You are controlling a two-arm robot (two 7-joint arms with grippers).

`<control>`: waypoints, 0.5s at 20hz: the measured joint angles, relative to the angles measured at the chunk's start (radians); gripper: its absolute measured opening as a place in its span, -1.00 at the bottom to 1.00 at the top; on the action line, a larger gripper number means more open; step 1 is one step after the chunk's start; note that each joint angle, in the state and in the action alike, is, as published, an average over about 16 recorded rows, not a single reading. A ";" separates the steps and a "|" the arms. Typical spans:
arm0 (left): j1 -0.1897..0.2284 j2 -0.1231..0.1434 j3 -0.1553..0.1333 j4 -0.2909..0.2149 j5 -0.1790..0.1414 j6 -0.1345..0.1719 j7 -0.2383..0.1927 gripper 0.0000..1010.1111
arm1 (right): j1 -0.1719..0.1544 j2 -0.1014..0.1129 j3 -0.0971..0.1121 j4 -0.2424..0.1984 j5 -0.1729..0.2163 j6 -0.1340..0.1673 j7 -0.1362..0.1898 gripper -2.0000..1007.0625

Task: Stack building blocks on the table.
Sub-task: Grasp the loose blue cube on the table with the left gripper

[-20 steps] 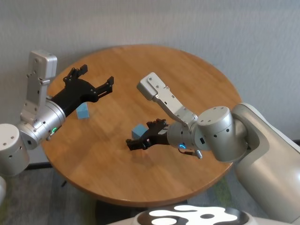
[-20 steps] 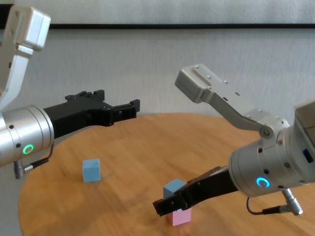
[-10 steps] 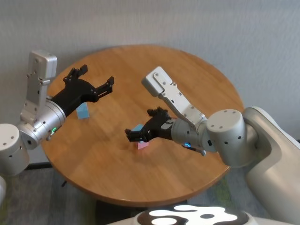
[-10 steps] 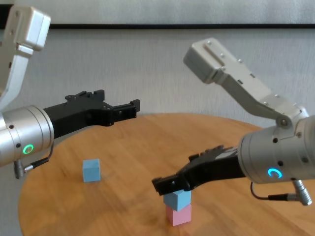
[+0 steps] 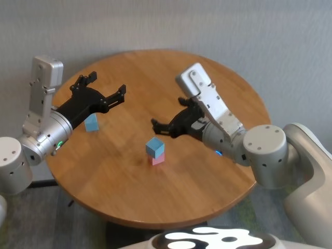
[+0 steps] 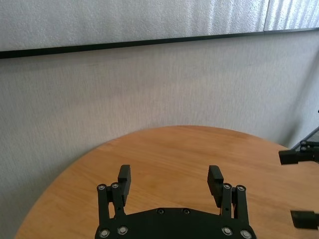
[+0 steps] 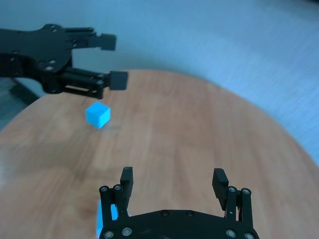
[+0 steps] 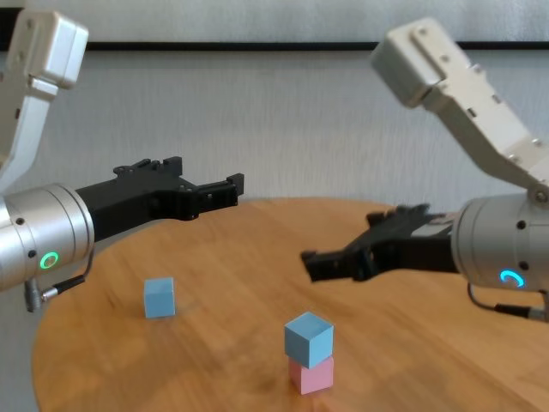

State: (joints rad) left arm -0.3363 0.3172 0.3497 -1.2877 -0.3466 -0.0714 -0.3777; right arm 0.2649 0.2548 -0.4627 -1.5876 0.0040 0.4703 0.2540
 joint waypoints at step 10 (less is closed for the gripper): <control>0.000 0.000 0.000 0.000 0.000 0.000 0.000 0.98 | -0.039 -0.019 0.058 -0.007 -0.075 -0.183 -0.123 1.00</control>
State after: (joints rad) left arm -0.3363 0.3172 0.3497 -1.2877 -0.3466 -0.0714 -0.3777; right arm 0.2262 0.2362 -0.4051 -1.5948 -0.0706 0.2877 0.1306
